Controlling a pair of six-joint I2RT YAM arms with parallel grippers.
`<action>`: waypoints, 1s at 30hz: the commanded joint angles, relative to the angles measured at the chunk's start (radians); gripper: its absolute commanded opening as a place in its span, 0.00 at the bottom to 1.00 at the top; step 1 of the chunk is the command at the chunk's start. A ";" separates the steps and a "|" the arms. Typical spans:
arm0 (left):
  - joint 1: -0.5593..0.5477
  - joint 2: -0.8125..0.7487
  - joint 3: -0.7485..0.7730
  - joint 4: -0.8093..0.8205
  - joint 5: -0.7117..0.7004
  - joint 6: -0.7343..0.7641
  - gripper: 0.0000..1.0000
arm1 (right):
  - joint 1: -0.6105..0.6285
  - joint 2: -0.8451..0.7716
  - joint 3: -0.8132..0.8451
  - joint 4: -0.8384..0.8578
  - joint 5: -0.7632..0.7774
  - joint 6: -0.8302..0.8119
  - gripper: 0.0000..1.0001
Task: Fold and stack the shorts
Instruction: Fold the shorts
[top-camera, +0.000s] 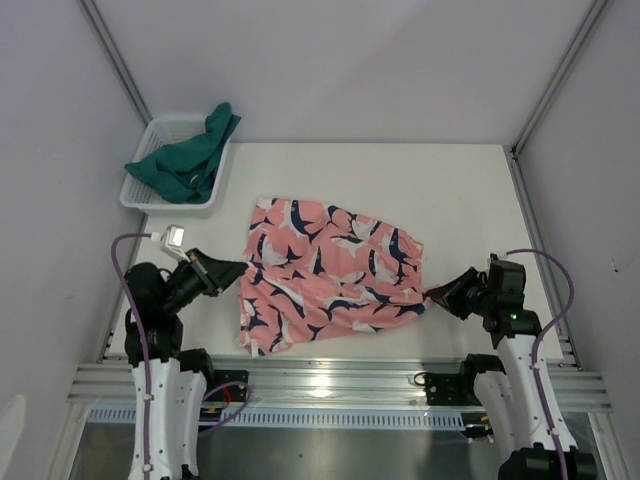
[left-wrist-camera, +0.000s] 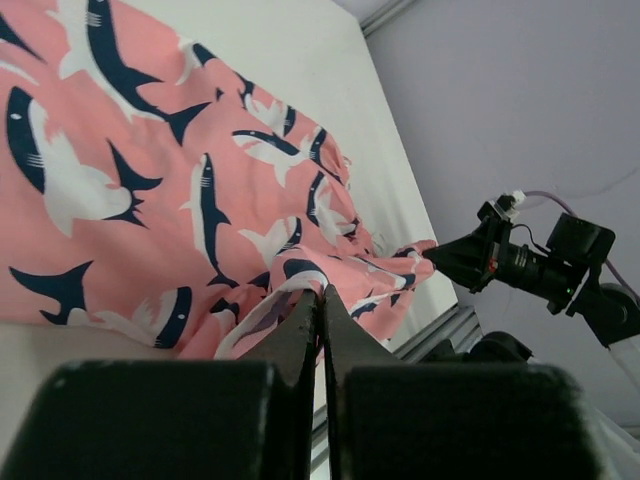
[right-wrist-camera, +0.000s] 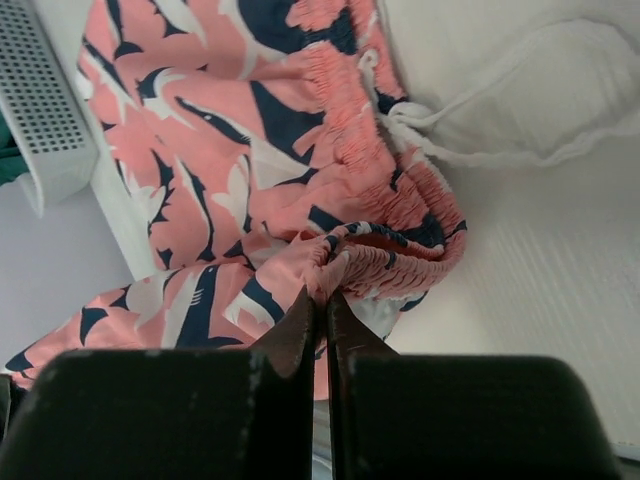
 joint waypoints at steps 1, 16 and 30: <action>-0.005 0.089 -0.013 0.159 -0.048 -0.007 0.00 | 0.000 0.083 0.008 0.099 0.046 -0.034 0.00; -0.005 0.466 0.203 0.436 -0.125 -0.058 0.00 | 0.003 0.460 0.238 0.272 0.066 -0.025 0.00; -0.005 0.778 0.323 0.704 -0.193 -0.150 0.00 | 0.053 0.775 0.471 0.392 0.096 0.045 0.00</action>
